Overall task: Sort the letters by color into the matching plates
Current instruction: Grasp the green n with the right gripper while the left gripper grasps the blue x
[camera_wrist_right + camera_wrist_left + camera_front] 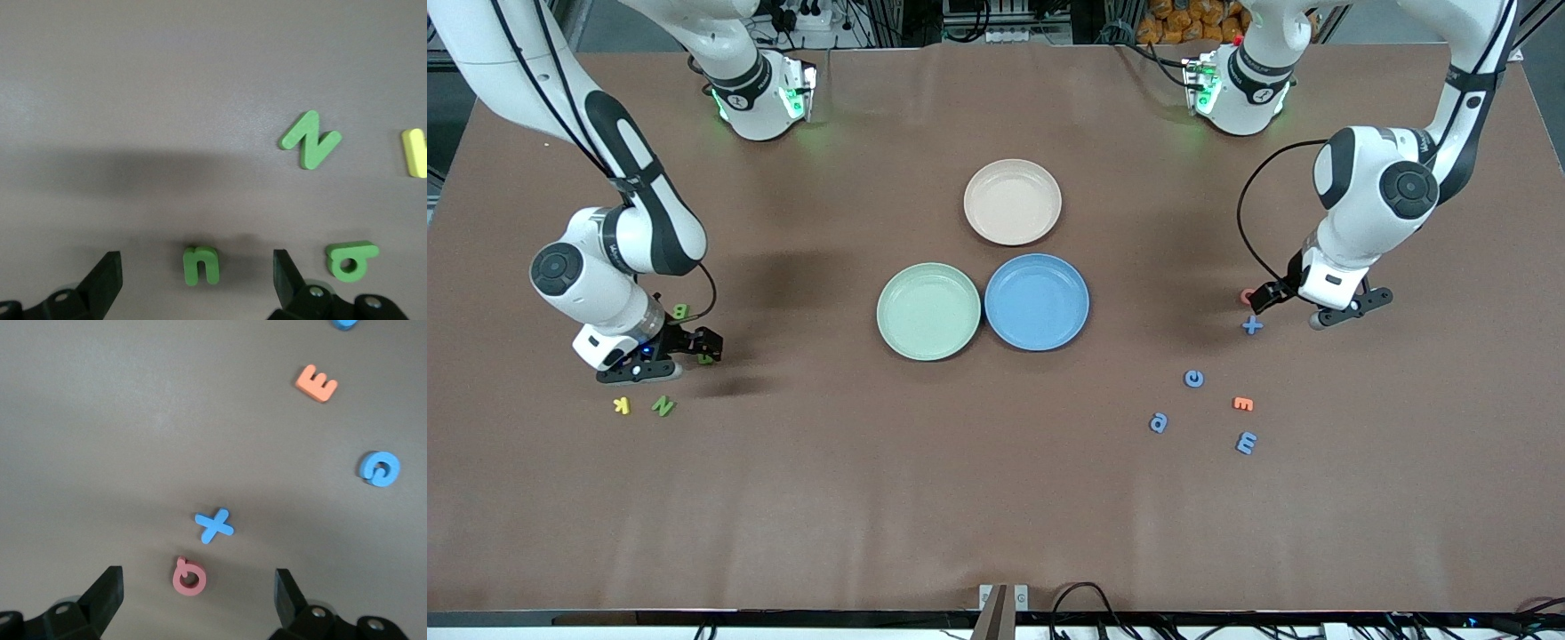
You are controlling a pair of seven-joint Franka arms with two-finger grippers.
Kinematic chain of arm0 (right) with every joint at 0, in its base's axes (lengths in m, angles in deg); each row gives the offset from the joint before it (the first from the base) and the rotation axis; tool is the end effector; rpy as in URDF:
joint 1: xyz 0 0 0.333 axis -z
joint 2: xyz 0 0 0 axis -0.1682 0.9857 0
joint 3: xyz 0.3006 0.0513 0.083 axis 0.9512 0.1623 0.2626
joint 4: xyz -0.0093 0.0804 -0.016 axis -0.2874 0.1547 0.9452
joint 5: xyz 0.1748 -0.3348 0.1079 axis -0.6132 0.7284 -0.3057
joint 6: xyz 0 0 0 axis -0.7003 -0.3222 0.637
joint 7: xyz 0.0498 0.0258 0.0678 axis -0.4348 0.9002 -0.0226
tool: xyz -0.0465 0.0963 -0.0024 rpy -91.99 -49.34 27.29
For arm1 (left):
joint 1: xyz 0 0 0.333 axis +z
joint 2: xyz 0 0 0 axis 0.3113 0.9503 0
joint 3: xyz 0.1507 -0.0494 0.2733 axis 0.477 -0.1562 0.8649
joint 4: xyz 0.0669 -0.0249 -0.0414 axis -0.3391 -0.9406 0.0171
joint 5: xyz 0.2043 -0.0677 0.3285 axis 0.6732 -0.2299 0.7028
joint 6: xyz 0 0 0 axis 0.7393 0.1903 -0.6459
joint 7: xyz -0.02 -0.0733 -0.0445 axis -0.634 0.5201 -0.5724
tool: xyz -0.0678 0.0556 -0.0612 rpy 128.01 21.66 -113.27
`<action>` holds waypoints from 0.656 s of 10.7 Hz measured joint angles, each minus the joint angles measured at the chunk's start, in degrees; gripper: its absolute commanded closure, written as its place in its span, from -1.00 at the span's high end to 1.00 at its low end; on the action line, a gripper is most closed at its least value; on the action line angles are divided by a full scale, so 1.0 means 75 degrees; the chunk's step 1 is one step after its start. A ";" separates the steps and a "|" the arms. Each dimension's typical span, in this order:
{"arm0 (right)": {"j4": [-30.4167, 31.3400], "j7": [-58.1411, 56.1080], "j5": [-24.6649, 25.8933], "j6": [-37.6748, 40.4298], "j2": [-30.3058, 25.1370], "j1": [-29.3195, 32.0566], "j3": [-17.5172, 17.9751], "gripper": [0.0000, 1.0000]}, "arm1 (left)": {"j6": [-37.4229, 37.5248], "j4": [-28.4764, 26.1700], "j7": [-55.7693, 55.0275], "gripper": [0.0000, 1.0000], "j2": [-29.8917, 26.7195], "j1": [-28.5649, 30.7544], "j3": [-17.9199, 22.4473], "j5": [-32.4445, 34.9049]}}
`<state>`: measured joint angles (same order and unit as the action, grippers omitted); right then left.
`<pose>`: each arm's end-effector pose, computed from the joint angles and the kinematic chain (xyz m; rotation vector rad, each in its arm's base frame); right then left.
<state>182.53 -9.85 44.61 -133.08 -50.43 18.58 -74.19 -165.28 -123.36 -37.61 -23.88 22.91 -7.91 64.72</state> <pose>0.5645 -0.0437 0.1974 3.1247 0.1850 0.1345 0.4948 -0.0451 0.2687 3.0712 0.5582 0.0508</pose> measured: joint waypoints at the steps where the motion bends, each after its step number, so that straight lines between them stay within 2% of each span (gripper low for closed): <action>1: 0.0006 0.0000 0.0000 -0.0084 0.0099 0.0018 0.0016 1.00 | -0.0229 -0.0006 -0.0143 1.00 0.0164 0.0042 0.0002 -0.0007; 3: 0.0008 0.0000 0.0000 -0.0287 0.0281 0.0093 0.0027 1.00 | -0.0722 -0.0007 -0.0402 1.00 0.0568 0.0078 0.0002 -0.0012; 5: 0.0038 0.0000 0.0010 -0.0323 0.0361 0.0157 0.0027 1.00 | -0.1008 -0.0007 -0.0635 0.82 0.0890 0.0078 -0.0002 -0.0013; 6: 0.0073 0.0000 0.0015 -0.0379 0.0373 0.0176 0.0027 0.93 | -0.1040 -0.0004 -0.0764 0.66 0.0970 0.0077 -0.0005 -0.0013; 7: 0.0122 0.0000 0.0015 -0.0443 0.0375 0.0186 0.0028 0.73 | -0.1059 -0.0004 -0.0842 0.61 0.1030 0.0072 -0.0010 -0.0013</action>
<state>183.44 -9.85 44.72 -136.40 -47.62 19.98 -73.98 -173.23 -123.38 -43.92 -16.15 23.45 -7.98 64.62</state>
